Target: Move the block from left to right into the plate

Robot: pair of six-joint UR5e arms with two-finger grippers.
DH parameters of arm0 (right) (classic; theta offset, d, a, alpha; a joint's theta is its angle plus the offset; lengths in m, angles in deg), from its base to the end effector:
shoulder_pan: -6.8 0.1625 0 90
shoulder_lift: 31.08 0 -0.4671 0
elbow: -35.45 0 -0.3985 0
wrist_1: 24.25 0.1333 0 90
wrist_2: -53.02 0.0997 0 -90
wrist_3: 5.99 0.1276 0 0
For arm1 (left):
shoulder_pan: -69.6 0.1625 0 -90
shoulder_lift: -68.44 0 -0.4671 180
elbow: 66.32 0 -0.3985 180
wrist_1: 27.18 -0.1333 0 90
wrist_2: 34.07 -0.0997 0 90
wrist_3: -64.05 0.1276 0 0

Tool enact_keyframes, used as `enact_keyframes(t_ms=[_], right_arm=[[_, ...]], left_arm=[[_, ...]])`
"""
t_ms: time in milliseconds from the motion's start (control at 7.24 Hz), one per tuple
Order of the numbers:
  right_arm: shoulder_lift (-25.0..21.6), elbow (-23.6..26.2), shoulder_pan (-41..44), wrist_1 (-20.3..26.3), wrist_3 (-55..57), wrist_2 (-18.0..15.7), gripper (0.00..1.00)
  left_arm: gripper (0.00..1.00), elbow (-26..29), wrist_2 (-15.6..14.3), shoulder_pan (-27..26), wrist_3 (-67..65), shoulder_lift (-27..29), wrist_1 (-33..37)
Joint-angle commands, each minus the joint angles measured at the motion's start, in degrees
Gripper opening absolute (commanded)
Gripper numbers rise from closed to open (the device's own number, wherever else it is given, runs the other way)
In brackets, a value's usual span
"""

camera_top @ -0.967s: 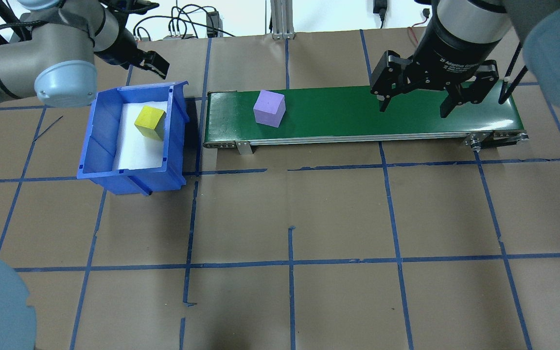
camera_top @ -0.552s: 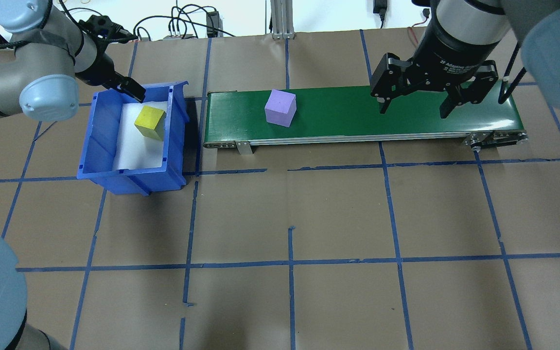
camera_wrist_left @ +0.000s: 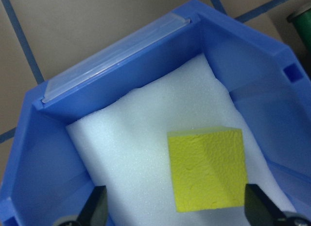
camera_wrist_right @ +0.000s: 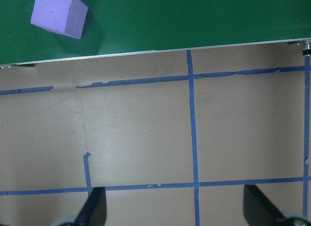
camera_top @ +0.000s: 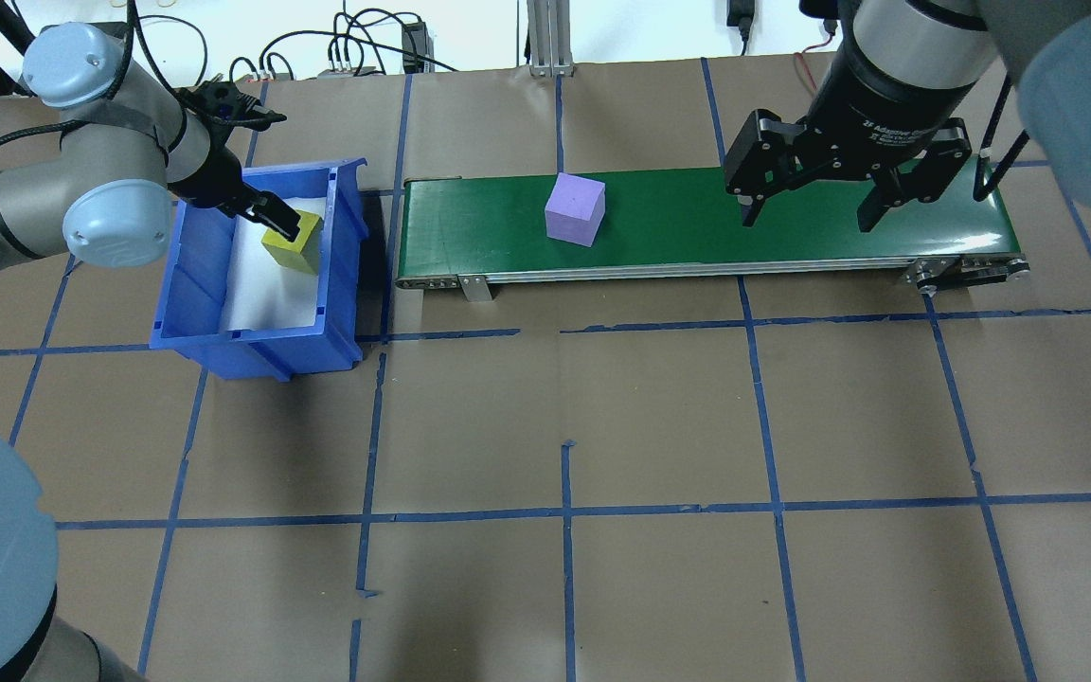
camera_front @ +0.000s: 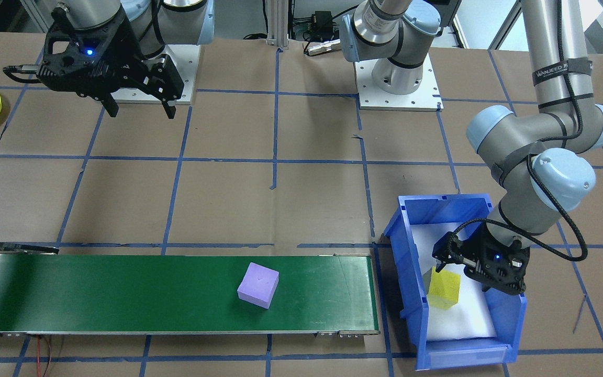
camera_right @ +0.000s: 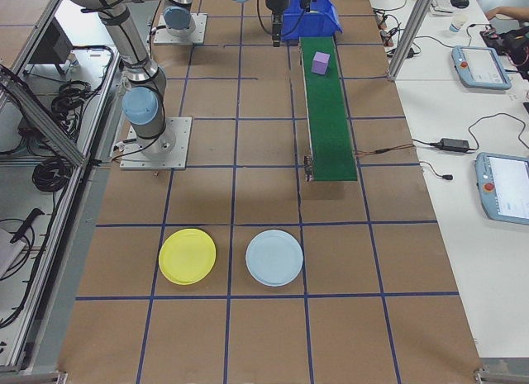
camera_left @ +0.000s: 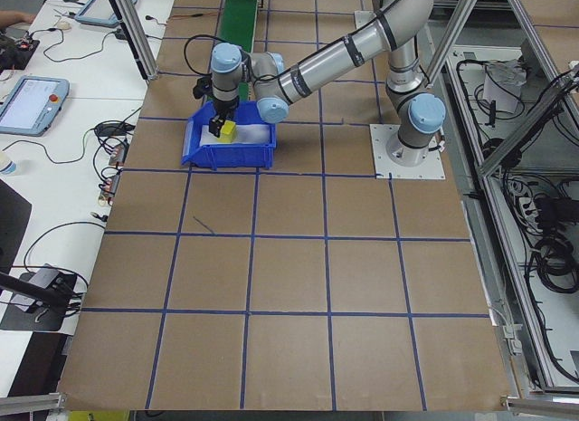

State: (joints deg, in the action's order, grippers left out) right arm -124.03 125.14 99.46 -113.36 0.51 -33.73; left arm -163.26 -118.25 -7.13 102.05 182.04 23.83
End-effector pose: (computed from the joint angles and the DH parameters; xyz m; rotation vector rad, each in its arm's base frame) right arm 0.1626 -0.4717 0.5285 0.1014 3.0796 -0.0566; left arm 0.0063 -0.6638 0.2771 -0.6756 -3.0273 0.2748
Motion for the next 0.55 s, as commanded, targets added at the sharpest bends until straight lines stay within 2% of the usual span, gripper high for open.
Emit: enact_keyframes(t_ms=[0, 138, 414], right_arm=[[0.0, 0.1, 0.0, -0.5, -0.1, -3.4, 1.00], [0.0, 0.1, 0.0, -0.6, -0.5, -5.7, 1.00], [0.1, 0.0, -0.6, -1.7, -4.0, -6.7, 1.00]], left_arm=[[1.00, 0.1, 2.3, 0.0, -1.9, 0.1, 0.2], [1.00, 0.1, 2.8, 0.0, -3.8, 0.2, 0.2], [1.00, 0.2, 3.1, 0.0, -5.0, 1.4, 0.1]])
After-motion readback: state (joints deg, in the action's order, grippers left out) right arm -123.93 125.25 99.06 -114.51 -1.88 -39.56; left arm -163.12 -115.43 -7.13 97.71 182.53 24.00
